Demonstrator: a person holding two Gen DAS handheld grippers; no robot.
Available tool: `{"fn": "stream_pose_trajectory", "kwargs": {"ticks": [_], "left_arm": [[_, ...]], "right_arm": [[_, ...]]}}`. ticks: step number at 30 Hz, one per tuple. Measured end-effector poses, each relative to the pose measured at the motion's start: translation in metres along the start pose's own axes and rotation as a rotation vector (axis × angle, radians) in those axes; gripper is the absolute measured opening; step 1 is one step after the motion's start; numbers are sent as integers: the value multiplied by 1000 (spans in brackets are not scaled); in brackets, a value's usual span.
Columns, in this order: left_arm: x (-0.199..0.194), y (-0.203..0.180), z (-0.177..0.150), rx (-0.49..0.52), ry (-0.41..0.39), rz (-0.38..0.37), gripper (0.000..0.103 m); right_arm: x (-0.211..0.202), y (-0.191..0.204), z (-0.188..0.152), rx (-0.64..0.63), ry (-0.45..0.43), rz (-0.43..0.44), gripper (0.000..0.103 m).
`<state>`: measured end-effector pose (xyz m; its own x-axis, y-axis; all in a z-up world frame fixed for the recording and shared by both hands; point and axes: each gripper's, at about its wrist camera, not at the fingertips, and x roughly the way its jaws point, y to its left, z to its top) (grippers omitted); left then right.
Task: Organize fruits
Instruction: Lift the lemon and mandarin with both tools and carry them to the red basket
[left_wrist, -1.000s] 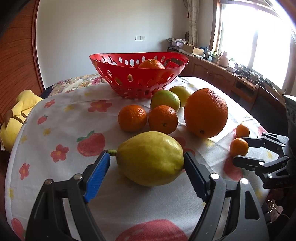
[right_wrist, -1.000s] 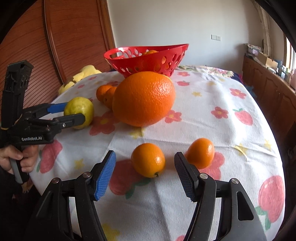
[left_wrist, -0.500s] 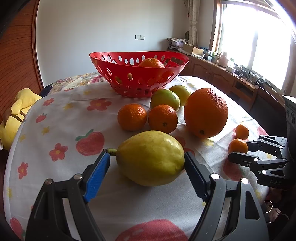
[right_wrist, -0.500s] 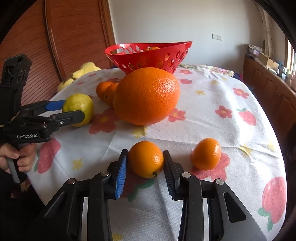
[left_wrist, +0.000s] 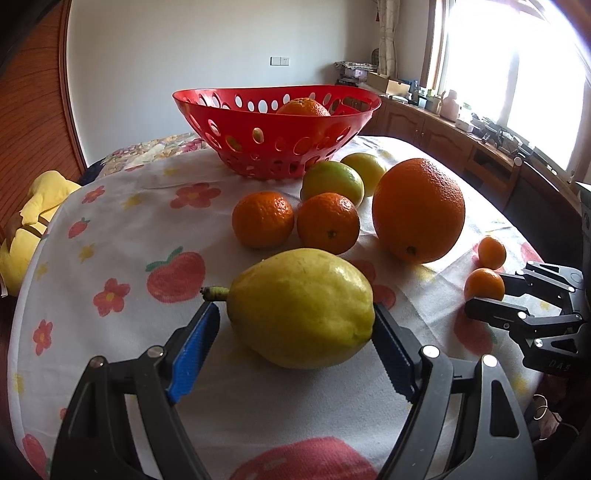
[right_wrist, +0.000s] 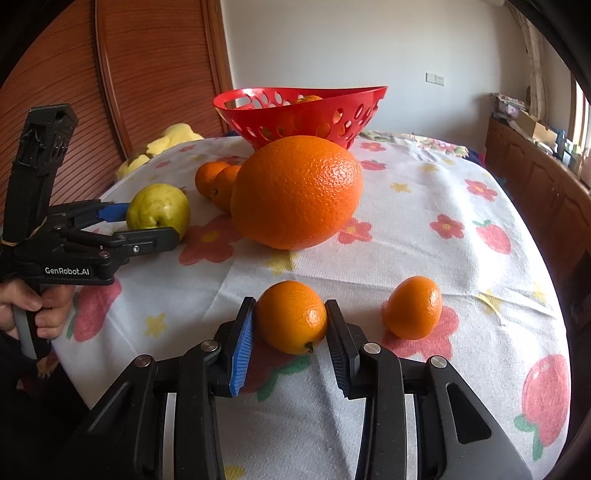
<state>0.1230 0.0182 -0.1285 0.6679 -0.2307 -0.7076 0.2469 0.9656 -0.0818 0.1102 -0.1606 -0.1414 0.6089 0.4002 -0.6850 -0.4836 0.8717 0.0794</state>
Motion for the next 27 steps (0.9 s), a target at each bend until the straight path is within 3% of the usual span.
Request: {"fn": "stream_pose_trajectory", "kwargs": {"ticks": [9,12,27], "left_arm": [[0,2,1,-4,-2,-10,80],[-2,2,0,-7,-15,-31,73],[-29,2,8,-9,-78,-42,72]], "right_arm": [[0,0,0,-1,1,-1,37],[0,0,-1,-3,-1,-2,37],[-7,-1,5,-14,-12,-2,36]]}}
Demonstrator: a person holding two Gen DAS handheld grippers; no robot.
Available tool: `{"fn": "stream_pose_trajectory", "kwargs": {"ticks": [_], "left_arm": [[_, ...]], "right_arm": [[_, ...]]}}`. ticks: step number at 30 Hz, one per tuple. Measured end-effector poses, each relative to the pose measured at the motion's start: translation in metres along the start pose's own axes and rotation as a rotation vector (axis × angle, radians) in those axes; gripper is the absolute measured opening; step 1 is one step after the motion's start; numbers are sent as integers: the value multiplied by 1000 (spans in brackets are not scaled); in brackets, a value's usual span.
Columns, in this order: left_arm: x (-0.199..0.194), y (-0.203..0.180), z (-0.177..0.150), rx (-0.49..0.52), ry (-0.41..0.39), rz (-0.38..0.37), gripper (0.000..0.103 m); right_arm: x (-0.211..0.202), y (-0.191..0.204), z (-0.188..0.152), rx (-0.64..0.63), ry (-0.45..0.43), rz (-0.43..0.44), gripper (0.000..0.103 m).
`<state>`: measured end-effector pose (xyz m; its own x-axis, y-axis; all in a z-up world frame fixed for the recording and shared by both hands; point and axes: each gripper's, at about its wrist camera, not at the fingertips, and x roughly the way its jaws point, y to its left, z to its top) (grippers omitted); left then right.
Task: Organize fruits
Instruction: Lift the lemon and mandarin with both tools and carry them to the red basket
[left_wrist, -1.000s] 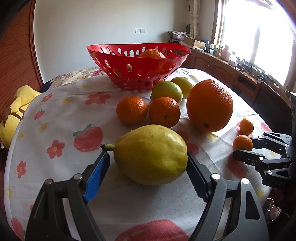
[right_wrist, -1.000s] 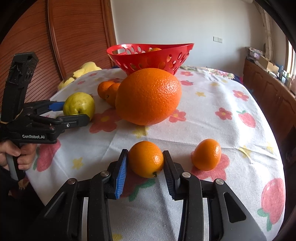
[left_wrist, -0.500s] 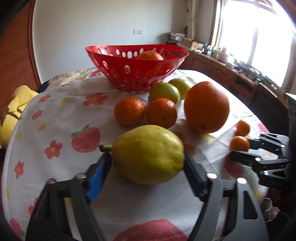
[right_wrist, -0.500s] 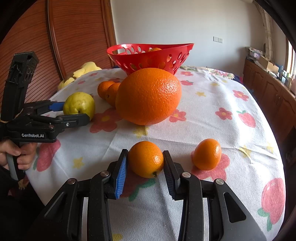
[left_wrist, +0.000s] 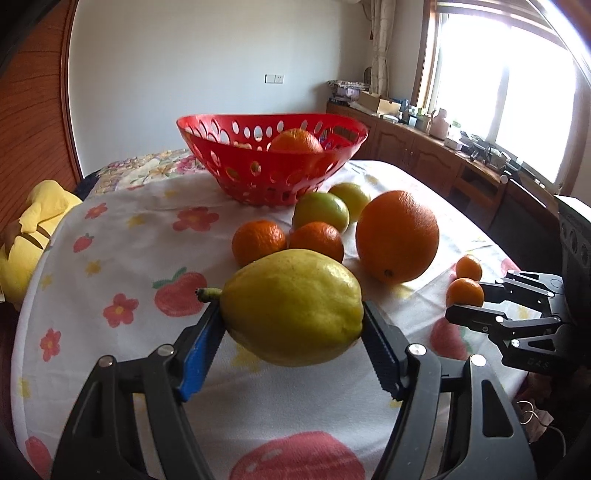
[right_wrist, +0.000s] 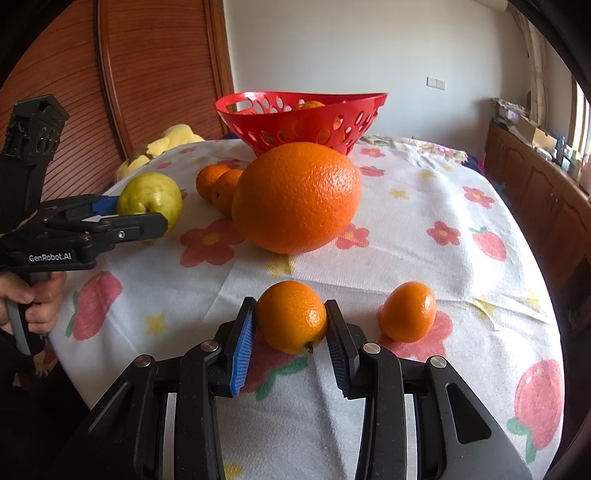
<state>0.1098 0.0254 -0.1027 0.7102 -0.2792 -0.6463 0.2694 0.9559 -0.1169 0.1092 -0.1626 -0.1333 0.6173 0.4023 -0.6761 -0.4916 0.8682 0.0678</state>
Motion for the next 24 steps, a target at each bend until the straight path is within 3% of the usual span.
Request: {"fn": "stream_pose_trajectory", "kwargs": {"ticks": [24], "left_arm": [[-38,-8,60,52,-116,15,72]], "right_arm": [[-40,-18,65,-28,-137,-20,36]]}}
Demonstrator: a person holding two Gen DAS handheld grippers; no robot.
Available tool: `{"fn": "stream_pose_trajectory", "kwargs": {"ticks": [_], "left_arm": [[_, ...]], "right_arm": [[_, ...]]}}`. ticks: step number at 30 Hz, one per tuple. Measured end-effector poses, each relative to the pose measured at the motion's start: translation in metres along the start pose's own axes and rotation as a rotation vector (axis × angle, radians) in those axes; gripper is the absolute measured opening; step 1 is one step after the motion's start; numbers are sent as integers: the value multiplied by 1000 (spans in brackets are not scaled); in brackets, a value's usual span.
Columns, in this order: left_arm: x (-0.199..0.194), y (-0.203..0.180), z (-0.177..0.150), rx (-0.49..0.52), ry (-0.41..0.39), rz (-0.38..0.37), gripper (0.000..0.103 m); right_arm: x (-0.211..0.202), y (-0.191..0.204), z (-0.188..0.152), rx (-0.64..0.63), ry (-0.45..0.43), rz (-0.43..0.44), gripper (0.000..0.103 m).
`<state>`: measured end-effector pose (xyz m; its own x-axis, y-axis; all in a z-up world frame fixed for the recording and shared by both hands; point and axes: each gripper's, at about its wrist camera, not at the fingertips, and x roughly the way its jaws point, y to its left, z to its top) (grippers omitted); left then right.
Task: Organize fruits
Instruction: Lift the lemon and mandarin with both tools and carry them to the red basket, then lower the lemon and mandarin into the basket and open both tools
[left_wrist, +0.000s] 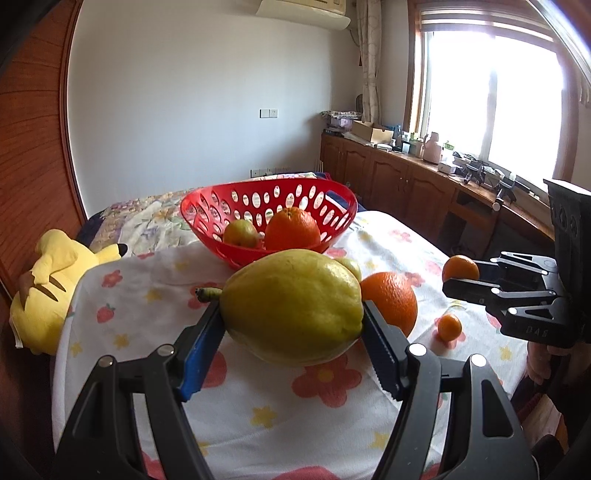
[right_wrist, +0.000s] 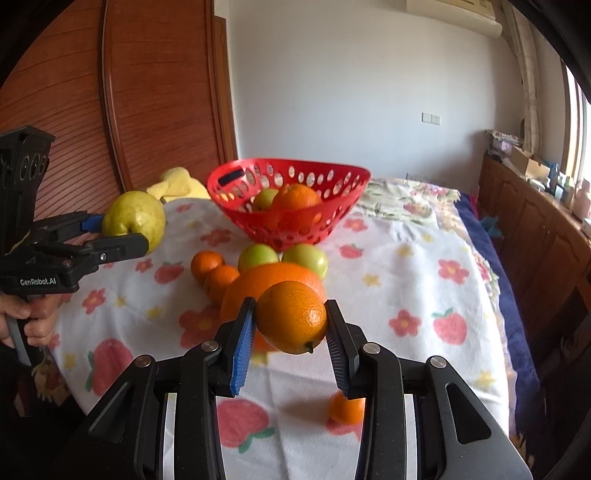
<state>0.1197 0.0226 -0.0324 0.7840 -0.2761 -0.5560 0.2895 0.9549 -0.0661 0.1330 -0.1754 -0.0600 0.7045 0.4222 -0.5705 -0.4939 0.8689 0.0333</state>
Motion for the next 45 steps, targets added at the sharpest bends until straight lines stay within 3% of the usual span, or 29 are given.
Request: {"fn": "stream_pose_trajectory", "kwargs": {"ticks": [11,22,33,45], "left_arm": [[9,7,24,18,-21,5,72],[45,20,43,14,2,6,72],[90,37,58,-16,58,36,72],[112,40,67,-1,91,50,72]], "right_arm": [[18,-8,43,-28,-18,19,36],[51,-28,87,-45,-24,13,36],[102,-40,110,-99,19,48,36],[143,-47,119,-125,66,75,36]]}}
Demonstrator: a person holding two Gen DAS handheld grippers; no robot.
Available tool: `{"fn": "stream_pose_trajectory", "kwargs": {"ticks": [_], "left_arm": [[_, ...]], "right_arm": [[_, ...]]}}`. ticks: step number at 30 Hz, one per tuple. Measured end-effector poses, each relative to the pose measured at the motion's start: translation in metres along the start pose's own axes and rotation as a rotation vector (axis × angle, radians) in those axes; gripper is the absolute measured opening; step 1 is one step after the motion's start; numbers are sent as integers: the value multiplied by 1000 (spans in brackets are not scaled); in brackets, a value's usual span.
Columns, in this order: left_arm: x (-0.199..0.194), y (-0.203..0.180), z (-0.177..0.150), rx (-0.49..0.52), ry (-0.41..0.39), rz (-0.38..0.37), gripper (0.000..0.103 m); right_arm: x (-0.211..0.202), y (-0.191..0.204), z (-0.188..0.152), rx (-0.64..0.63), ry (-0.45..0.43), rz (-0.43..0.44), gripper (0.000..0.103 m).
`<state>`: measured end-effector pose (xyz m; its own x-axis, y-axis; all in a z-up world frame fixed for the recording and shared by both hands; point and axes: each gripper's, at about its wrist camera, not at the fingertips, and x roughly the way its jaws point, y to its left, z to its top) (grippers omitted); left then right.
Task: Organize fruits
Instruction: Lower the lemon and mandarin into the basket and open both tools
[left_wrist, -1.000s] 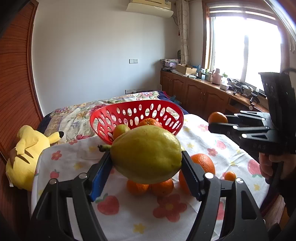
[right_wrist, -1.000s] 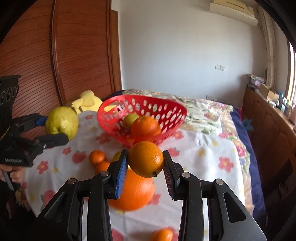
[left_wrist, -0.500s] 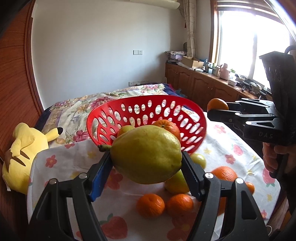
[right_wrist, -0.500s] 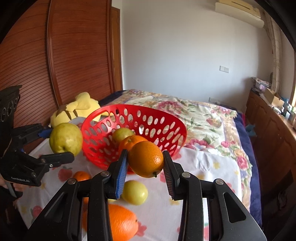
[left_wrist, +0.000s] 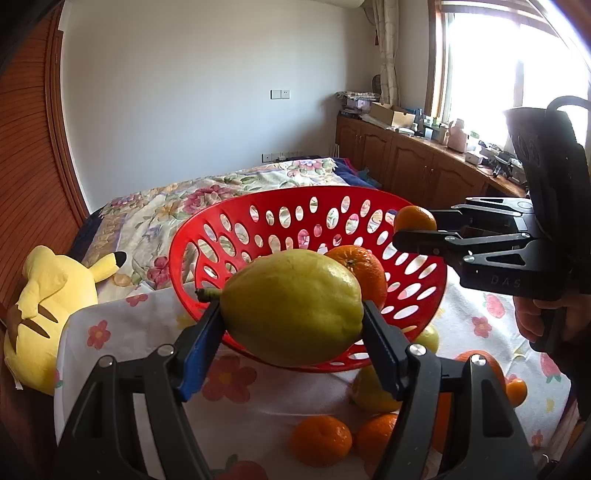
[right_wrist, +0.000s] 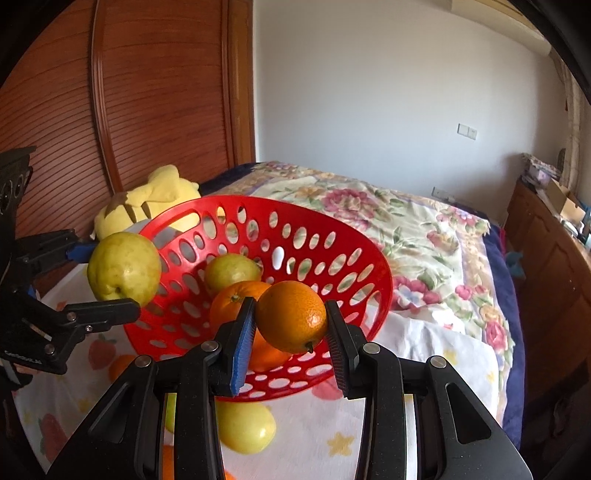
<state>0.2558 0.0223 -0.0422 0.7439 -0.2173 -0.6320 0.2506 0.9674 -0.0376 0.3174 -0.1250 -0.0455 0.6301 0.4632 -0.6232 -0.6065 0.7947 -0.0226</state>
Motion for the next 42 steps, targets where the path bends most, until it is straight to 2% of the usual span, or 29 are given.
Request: {"fn": "stream_pose_trajectory", "kwargs": {"ticks": [15,25,37,42], "left_arm": [[20,3,7,4,23,1,72],[27,4,7,12,29,3,72],[32,-5,5,33,43,10,74],[25,-7,8,28,17,-3,74]], "right_arm": [[17,-1,-4,-13,29,14,37],[11,1,-9,3,17,30,42],[-4,3,-15,20,-4,31,43],[-7,5,-17,25,-8,34,44]]}}
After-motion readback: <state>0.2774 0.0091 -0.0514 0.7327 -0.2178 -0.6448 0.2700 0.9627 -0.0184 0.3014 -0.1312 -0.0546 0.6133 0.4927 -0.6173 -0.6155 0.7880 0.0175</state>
